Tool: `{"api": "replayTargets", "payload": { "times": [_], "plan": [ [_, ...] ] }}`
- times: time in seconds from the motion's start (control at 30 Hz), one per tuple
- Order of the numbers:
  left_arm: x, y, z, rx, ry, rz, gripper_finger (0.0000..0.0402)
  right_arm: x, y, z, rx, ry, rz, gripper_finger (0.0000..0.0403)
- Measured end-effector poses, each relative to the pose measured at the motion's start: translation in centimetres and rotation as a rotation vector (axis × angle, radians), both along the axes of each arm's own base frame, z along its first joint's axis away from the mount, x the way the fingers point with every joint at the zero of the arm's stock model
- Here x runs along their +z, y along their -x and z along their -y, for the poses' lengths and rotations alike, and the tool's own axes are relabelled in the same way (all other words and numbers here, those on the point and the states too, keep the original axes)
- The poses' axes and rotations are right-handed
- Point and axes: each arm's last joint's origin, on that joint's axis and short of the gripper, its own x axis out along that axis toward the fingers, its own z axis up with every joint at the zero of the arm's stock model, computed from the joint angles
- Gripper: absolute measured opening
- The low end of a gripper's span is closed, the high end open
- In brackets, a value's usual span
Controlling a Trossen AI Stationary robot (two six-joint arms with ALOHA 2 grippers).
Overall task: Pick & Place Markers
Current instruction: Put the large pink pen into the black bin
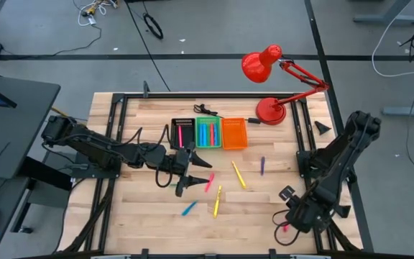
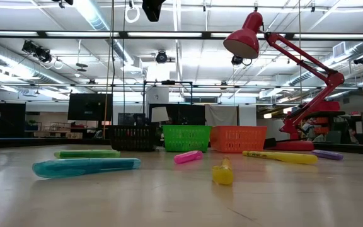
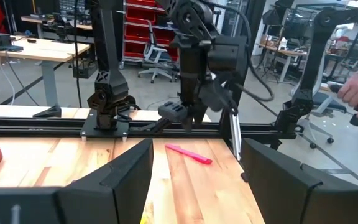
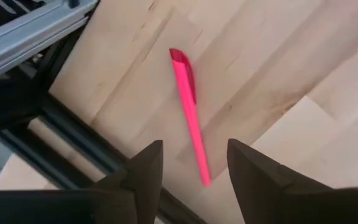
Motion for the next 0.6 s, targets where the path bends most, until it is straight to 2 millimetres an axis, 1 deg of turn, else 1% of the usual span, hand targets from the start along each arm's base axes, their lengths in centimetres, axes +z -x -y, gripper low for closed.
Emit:
{"api": "replayTargets", "payload": {
  "times": [0.2, 0.37, 0.6],
  "plan": [
    [0.0, 0.0, 0.0, 0.000, -0.002, -0.005, 0.0248, -2.0, -0.8, -0.8, 0.006, 0.069, -0.034, 0.0180],
    [-0.1, 0.0, 0.0, 0.000, -0.003, -0.009, 0.0248, -3.6, -1.3, -1.7, 0.004, 0.075, -0.080, 0.0180],
    [-0.1, 0.0, 0.0, 0.000, -0.004, -0.009, 0.0248, -5.6, -1.7, -2.4, 0.020, 0.119, -0.114, 0.0180]
  ]
}}
